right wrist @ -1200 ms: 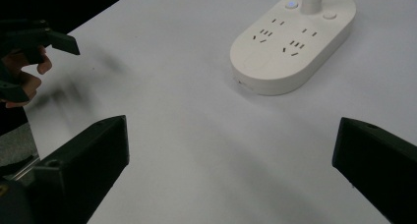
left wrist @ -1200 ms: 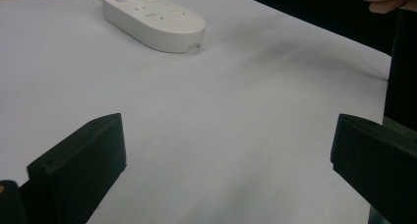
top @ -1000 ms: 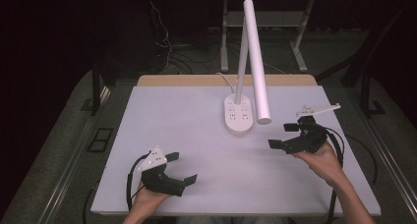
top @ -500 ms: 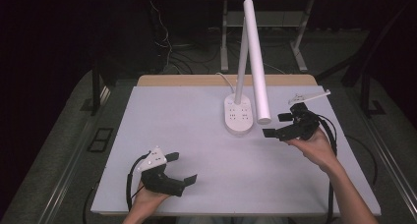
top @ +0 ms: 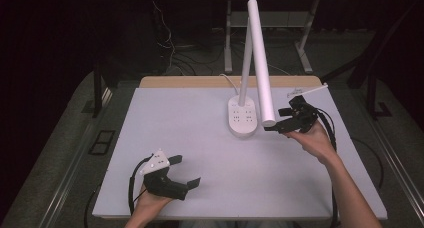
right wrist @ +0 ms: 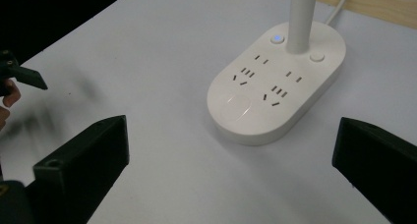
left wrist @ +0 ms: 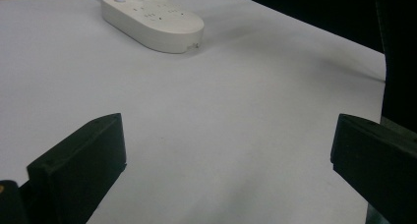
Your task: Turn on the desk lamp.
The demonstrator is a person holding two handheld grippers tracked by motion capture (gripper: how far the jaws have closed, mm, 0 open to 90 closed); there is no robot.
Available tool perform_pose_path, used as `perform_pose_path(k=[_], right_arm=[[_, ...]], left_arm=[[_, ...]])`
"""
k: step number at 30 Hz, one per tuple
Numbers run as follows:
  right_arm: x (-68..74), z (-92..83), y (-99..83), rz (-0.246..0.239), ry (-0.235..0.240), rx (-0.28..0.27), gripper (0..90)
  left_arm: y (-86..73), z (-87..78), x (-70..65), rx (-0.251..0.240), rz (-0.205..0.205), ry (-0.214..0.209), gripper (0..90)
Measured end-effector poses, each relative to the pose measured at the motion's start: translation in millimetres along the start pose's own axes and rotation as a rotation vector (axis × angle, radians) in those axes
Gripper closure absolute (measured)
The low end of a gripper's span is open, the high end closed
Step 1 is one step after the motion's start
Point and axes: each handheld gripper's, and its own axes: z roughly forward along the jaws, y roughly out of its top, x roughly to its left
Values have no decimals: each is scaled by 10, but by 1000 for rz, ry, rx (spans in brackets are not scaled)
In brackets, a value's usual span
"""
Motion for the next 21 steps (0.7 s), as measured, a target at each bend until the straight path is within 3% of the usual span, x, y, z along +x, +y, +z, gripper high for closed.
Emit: perform_pose_path(k=[21], right_arm=[[-219, 363, 306, 28, -17, 32, 4]], left_arm=[[0, 1, 0, 2, 4, -5, 0]])
